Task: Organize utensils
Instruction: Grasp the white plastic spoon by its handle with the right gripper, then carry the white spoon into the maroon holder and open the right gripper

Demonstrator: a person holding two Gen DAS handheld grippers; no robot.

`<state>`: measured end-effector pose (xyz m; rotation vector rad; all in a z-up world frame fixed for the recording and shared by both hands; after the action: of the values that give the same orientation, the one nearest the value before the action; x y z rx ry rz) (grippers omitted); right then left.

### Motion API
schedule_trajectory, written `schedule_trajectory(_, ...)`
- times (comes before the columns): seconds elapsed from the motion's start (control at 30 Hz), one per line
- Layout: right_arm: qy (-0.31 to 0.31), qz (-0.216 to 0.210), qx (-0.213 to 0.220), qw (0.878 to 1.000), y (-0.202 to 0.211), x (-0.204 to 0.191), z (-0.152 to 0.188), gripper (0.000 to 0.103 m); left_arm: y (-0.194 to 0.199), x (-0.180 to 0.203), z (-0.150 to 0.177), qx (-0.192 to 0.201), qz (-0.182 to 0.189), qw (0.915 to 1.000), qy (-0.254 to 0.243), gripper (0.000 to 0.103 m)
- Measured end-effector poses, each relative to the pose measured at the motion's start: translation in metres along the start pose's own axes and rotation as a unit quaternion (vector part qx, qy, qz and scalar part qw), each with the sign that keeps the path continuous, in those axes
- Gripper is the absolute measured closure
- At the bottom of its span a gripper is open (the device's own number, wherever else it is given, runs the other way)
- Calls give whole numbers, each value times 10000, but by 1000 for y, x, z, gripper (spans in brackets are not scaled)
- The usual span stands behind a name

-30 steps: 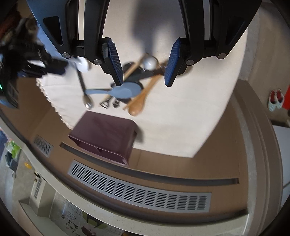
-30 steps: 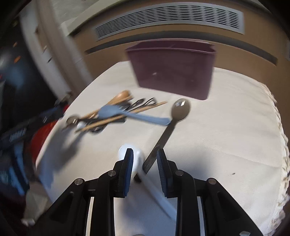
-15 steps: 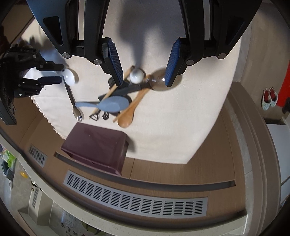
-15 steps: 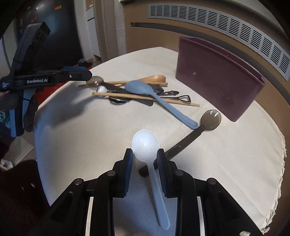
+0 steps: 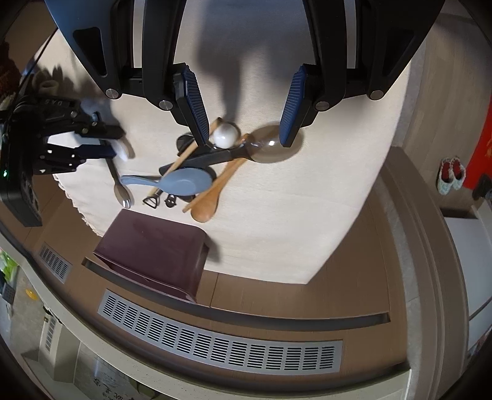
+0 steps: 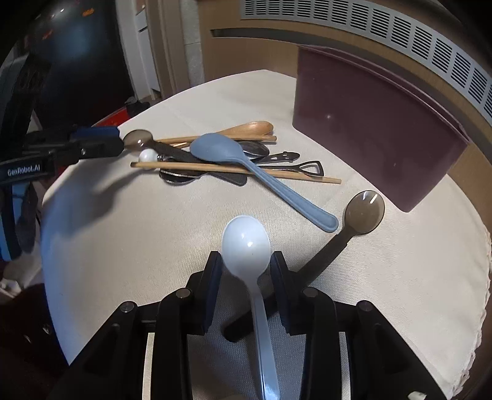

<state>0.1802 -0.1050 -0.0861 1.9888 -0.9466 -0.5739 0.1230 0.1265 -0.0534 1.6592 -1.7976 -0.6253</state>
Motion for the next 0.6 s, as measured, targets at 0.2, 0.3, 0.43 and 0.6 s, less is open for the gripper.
schedule_trajectory(0.2, -606, 166, 447, 9970, 24, 7, 4, 75, -1, -7, -5, -128, 40, 9999, 9, 55)
schedule_trajectory(0.3, -801, 258, 570, 9948, 39, 11, 15, 75, -9, -7, -7, -396, 510, 9973, 338, 55)
schedule_trajectory(0.43, -953, 449, 681, 9921, 51, 17, 28, 75, -24, 24, -27, -558, 1318, 9894, 251, 55)
schedule_trajectory(0.6, -1365, 652, 932, 9841, 63, 35, 33, 75, -51, 87, -56, -571, 1566, 9856, -279, 55)
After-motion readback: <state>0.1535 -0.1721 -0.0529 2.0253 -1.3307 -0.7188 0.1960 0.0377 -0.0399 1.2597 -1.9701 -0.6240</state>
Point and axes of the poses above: each gripper's, at about its wrist camera, not at the fingertips, and y roughly against the way its jaws point, x to its right, z to its underside, the point moved 1 cm from there along -y, roughly the way its jaws point, and after that the axes turned 5 degrees about -y, right-handed, at the moved point
